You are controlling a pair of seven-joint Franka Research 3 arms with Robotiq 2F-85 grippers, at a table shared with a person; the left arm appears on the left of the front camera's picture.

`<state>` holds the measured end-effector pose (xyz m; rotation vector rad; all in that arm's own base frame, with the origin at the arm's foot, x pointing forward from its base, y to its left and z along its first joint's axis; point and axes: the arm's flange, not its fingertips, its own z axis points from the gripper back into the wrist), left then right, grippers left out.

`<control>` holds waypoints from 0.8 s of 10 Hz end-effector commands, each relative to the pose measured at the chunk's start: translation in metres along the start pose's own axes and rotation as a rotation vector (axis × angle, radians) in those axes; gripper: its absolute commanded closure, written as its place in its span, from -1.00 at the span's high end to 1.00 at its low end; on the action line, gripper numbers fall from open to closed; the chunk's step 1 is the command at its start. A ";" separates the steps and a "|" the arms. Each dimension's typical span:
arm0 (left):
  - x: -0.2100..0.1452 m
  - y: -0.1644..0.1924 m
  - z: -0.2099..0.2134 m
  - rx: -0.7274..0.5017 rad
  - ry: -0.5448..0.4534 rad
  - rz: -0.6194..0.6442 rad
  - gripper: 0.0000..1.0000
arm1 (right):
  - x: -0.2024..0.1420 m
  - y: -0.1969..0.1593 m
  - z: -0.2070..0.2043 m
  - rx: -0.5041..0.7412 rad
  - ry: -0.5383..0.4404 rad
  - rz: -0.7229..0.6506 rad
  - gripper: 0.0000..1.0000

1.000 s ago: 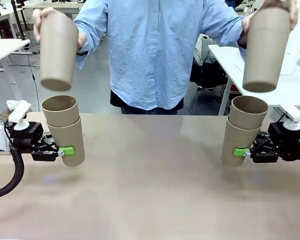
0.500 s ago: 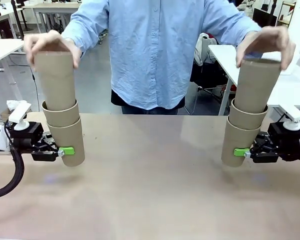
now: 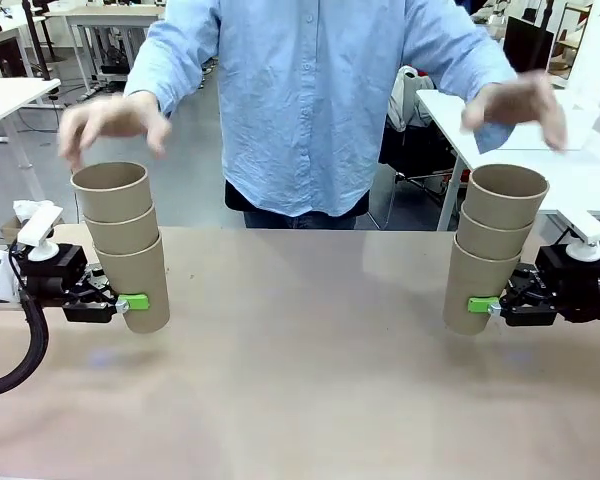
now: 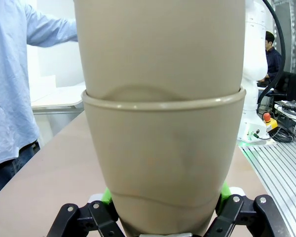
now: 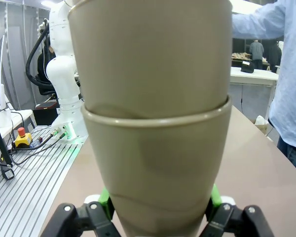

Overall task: Stack the cups and store them in the basket.
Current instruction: Place the stack of Reusable plastic cups into the Pantry Basket.

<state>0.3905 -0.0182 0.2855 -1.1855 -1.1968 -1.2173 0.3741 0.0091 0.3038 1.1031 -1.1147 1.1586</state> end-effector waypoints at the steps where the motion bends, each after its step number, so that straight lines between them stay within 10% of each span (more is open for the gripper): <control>1: 0.003 -0.001 -0.001 -0.002 -0.009 -0.011 0.68 | 0.005 -0.001 -0.001 -0.001 -0.001 0.013 0.69; 8: 0.003 -0.001 -0.001 -0.002 -0.009 -0.011 0.68 | 0.005 -0.001 -0.001 -0.001 -0.001 0.013 0.69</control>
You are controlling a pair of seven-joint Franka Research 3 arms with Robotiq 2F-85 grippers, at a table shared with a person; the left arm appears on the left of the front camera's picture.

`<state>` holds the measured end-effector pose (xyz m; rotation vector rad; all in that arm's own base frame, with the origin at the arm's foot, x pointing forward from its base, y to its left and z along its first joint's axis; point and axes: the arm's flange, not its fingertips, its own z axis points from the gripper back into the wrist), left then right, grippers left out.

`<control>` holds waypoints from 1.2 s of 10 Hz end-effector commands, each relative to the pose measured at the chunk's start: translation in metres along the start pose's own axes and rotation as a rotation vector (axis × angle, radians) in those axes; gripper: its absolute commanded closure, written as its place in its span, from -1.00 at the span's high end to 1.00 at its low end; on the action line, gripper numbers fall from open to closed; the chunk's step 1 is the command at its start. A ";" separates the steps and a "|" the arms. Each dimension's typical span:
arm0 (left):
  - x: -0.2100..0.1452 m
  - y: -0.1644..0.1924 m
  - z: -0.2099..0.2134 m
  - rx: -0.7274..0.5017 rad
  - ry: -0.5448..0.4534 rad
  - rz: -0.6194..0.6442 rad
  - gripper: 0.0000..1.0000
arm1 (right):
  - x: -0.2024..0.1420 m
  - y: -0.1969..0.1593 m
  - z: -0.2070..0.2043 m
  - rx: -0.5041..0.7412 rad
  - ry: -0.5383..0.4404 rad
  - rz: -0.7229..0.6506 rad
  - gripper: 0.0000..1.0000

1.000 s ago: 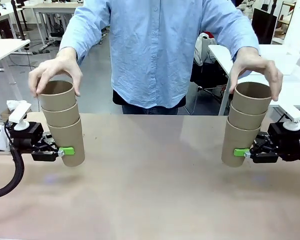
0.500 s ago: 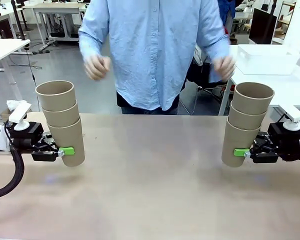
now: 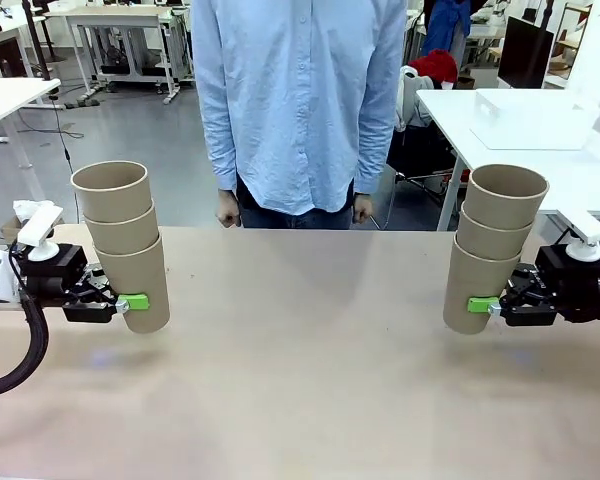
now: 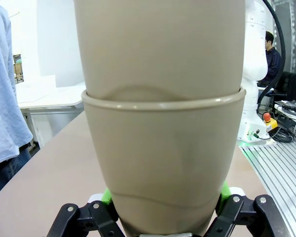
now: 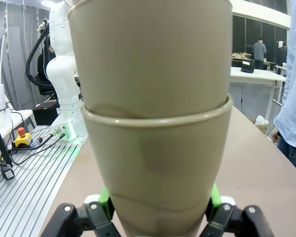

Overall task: Stack the cups and store them in the basket.
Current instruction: Place the stack of Reusable plastic cups into the Pantry Basket.

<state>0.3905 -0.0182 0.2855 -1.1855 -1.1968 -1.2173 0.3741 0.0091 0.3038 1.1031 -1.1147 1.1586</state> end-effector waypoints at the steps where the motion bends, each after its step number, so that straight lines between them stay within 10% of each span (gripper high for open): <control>1: 0.003 -0.001 -0.001 -0.002 -0.009 -0.011 0.68 | 0.005 -0.001 -0.001 -0.001 -0.001 0.013 0.69; 12: 0.003 -0.001 -0.001 -0.002 -0.009 -0.011 0.68 | 0.005 -0.001 -0.001 -0.001 -0.001 0.013 0.69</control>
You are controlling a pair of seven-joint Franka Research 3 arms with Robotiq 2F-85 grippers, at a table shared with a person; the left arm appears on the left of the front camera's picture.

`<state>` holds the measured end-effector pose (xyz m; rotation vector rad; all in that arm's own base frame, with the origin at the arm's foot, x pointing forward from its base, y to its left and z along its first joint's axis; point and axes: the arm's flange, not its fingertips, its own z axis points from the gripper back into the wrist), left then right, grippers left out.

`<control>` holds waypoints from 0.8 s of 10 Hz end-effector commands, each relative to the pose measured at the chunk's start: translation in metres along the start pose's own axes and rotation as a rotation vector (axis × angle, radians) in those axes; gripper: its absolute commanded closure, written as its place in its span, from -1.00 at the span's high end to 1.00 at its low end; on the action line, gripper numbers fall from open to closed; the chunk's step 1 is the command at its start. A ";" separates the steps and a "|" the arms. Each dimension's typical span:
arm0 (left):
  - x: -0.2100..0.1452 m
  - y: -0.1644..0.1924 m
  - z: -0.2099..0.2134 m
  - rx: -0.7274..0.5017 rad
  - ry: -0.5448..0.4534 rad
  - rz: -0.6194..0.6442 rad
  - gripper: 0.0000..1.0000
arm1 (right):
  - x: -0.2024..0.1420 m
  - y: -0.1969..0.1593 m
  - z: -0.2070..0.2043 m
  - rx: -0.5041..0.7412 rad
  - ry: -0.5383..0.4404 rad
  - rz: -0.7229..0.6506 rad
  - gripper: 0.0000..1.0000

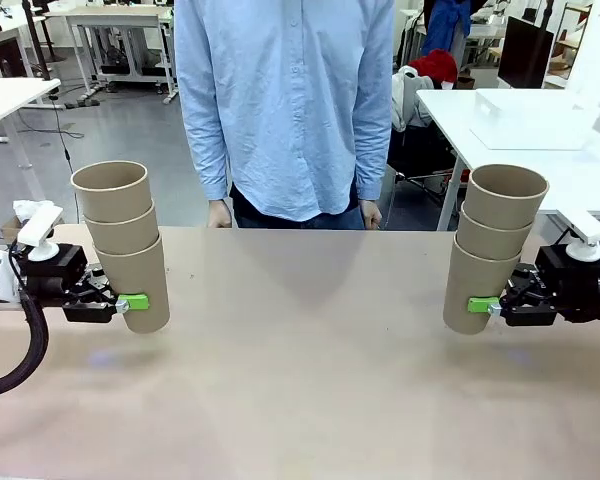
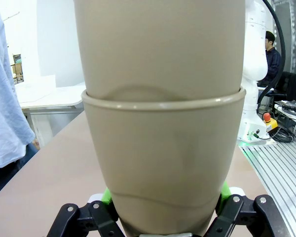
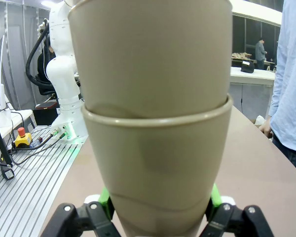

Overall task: Stack the cups and store them in the basket.
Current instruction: Place the stack of Reusable plastic cups into the Pantry Basket.

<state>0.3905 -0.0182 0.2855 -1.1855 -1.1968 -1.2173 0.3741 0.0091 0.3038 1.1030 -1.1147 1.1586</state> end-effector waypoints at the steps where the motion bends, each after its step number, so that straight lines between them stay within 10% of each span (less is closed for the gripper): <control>1: 0.003 -0.001 -0.001 -0.002 -0.009 -0.011 0.68 | 0.005 -0.001 -0.001 -0.001 -0.001 0.013 0.69; 8: 0.003 -0.001 -0.001 -0.002 -0.009 -0.011 0.68 | 0.005 -0.001 -0.001 -0.001 -0.001 0.013 0.69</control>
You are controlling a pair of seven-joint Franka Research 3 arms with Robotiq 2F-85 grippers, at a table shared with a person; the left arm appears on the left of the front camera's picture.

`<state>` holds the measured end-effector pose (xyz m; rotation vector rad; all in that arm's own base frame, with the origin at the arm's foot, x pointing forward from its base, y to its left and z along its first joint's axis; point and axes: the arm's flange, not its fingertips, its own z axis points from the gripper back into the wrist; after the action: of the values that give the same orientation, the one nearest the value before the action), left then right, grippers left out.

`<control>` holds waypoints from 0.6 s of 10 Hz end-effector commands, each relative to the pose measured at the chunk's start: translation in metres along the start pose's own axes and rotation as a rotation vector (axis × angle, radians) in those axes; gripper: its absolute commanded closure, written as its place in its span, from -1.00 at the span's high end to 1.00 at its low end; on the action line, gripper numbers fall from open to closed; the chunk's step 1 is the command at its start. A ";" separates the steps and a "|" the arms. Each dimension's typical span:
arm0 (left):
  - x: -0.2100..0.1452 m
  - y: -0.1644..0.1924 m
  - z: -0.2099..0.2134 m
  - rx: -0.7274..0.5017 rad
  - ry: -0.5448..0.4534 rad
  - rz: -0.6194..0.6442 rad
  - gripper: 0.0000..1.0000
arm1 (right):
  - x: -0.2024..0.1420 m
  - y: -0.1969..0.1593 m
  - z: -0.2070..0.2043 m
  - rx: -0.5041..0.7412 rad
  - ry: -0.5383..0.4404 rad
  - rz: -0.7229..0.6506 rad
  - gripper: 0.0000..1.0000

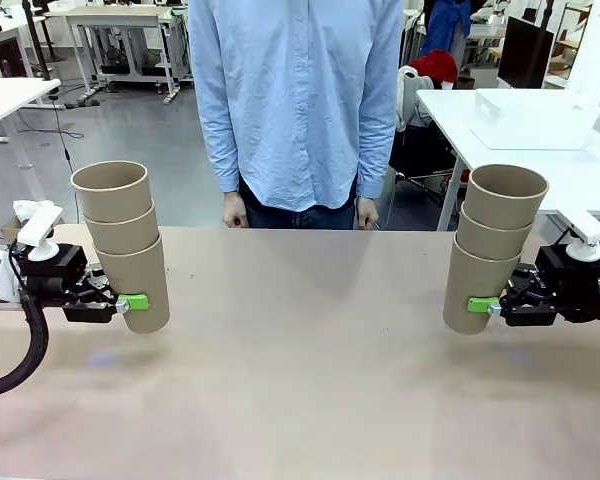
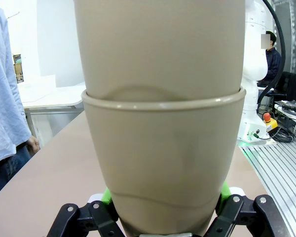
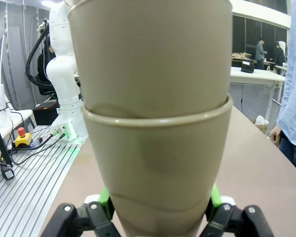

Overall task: Stack the cups and store them in the basket.
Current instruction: Place the stack of Reusable plastic cups into the Pantry Basket.

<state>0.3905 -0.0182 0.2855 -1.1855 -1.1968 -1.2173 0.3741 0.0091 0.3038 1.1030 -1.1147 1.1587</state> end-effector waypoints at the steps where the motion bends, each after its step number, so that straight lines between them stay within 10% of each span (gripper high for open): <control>1: 0.003 -0.001 -0.001 -0.002 -0.009 -0.011 0.68 | 0.005 -0.001 -0.001 -0.001 -0.001 0.013 0.69; 6: 0.003 -0.001 -0.001 -0.002 -0.009 -0.011 0.68 | 0.005 -0.001 -0.001 -0.001 -0.001 0.013 0.69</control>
<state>0.3905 -0.0182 0.2855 -1.1855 -1.1968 -1.2173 0.3741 0.0091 0.3038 1.1030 -1.1147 1.1586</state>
